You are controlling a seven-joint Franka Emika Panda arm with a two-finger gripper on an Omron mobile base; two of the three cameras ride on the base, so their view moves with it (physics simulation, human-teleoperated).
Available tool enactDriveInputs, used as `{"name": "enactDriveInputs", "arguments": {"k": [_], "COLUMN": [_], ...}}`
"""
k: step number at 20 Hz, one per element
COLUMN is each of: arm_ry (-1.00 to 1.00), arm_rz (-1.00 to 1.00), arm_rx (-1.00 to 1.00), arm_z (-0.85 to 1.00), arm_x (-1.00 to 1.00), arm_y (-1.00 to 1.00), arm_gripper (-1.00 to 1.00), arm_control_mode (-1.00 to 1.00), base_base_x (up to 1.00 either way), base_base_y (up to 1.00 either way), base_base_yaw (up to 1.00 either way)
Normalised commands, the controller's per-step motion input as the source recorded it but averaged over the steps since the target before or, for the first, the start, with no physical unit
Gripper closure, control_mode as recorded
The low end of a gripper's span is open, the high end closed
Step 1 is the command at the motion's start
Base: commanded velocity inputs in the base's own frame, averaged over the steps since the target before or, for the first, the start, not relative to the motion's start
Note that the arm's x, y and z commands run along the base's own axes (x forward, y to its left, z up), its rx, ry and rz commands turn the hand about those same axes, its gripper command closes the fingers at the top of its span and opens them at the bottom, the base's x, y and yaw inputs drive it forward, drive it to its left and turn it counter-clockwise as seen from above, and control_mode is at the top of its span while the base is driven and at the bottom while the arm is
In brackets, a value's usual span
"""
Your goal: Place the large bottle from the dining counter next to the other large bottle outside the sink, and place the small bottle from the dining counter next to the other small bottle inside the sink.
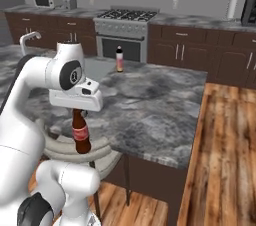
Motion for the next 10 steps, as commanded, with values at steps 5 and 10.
{"name": "enactDriveInputs", "arguments": {"k": [5,10], "arm_ry": [0.00,0.00], "arm_rz": [0.00,0.00], "arm_rx": [0.00,0.00], "arm_z": [0.00,0.00], "arm_x": [0.00,0.00], "arm_y": [0.00,0.00], "arm_gripper": [1.00,1.00], "arm_control_mode": [1.00,1.00], "base_base_x": [-0.39,-0.01], "base_base_y": [-0.49,-0.64], "base_base_yaw": [-0.03,-0.04]}}
